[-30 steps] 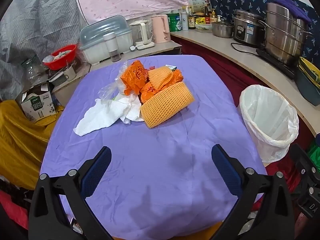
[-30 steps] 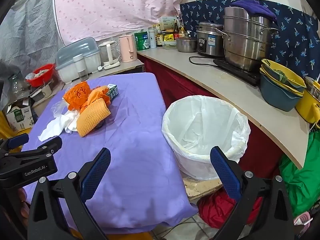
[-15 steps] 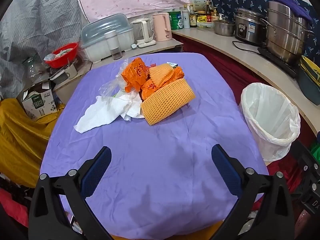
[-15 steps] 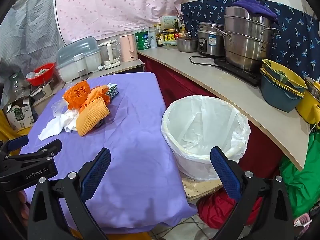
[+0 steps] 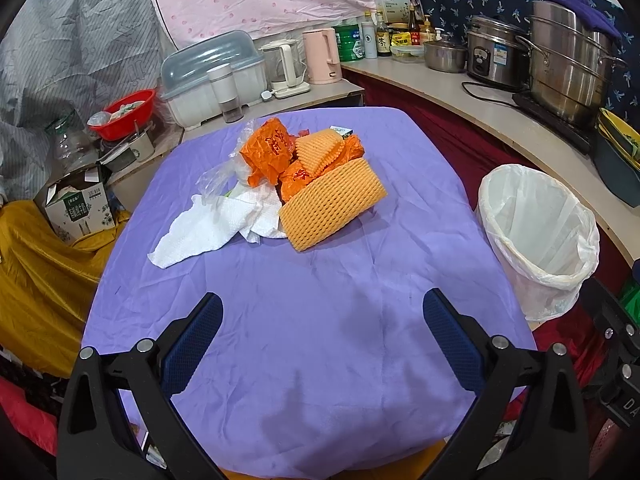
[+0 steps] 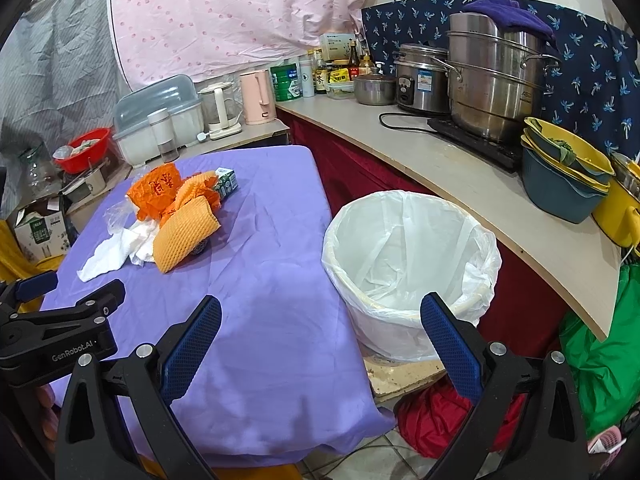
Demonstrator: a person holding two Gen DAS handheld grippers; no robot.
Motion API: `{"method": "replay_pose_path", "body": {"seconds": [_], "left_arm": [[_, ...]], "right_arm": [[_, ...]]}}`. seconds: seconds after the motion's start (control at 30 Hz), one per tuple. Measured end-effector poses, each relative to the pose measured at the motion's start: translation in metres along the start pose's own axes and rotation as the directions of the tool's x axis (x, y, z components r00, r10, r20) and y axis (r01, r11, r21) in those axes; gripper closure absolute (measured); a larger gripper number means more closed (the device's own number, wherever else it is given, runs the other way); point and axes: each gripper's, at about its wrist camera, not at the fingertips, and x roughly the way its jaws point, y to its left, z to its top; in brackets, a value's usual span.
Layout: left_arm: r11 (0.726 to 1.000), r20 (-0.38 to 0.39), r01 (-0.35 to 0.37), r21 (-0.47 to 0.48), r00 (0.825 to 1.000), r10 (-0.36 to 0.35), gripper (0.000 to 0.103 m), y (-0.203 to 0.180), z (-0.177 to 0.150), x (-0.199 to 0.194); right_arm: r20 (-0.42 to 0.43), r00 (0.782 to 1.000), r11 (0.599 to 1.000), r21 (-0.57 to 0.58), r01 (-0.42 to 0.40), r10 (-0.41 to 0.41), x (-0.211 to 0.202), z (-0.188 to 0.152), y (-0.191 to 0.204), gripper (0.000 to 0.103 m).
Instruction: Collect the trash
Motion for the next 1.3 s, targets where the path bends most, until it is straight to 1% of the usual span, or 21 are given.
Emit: {"method": "replay_pose_path", "body": {"seconds": [1.3], "left_arm": [[1.000,0.010,0.001,0.014,1.000,-0.001,0.007,-0.010,0.001,-0.005]], "right_arm": [[0.013,1.000,1.000,-0.001,0.016,-0.016,-0.004,-0.004,-0.004,0.007]]}}
